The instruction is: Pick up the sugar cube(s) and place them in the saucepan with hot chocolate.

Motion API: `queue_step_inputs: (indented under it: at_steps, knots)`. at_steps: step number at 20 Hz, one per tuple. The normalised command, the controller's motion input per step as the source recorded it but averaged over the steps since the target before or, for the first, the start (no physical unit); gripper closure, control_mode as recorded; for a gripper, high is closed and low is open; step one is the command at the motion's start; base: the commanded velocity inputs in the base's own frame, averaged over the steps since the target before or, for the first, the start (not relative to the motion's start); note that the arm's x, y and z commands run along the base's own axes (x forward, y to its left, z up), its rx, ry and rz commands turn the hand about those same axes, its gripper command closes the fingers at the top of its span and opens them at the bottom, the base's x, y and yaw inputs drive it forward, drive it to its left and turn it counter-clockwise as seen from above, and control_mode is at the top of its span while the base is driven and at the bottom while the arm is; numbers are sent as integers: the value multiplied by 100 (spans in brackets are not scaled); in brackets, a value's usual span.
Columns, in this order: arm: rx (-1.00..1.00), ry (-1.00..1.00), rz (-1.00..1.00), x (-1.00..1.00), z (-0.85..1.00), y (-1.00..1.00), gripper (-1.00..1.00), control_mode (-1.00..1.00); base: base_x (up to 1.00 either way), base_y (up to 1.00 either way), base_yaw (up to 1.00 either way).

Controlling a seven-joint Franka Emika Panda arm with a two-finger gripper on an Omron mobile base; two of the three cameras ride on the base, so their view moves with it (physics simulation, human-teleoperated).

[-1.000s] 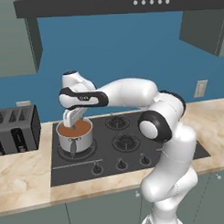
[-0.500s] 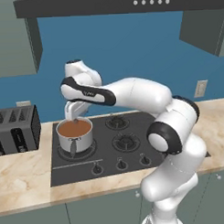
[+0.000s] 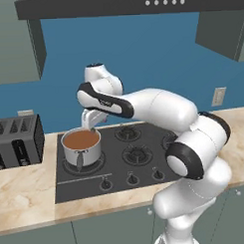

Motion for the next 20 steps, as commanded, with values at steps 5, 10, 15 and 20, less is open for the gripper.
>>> queue_step_inputs:
  at_steps: [5,10,15,20]
  knots:
    - [1,-2,-5,-4,0,-34,-100,-100,0,0,0]
    - [6,-8,-5,-23,3,-45,-100,-100,0,0,0]
    - [9,-10,-7,-59,2,-48,-100,-100,0,0,0]
    - [10,-10,-10,-91,32,-64,-100,-100,0,0,0]
